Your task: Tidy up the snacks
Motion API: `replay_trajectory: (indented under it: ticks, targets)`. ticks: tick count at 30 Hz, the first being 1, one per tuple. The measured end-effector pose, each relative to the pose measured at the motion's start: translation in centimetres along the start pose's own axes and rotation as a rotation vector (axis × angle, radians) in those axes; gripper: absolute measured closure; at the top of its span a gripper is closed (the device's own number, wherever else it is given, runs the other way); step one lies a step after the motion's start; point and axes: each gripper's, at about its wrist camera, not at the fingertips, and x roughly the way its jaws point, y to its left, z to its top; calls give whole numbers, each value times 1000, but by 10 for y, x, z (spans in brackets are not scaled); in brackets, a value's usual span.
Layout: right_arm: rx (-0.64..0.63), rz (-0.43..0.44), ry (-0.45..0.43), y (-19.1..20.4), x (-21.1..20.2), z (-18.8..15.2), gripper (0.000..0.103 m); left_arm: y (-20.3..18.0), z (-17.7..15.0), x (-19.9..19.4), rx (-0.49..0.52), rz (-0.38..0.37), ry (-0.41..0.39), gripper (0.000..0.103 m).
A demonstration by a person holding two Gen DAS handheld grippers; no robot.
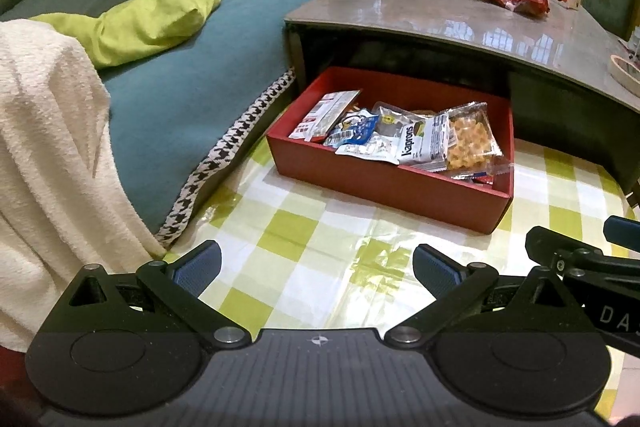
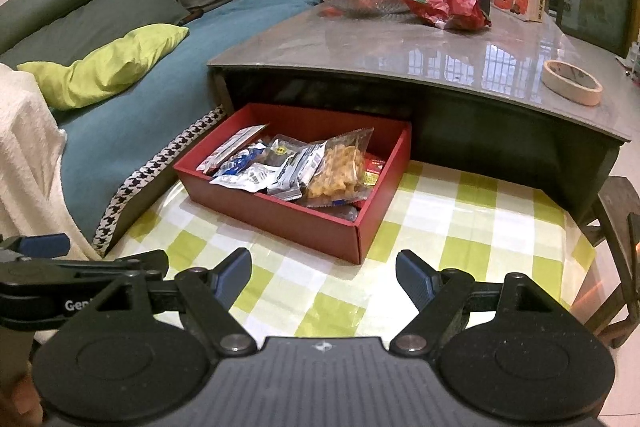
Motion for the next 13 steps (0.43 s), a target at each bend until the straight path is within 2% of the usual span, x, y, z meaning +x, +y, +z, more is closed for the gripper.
replay_trajectory:
  ticks: [13]
  targets:
    - [14,-5,-8,-1,-12,-9,9,6,-10,-15,26,-5,-19,0]
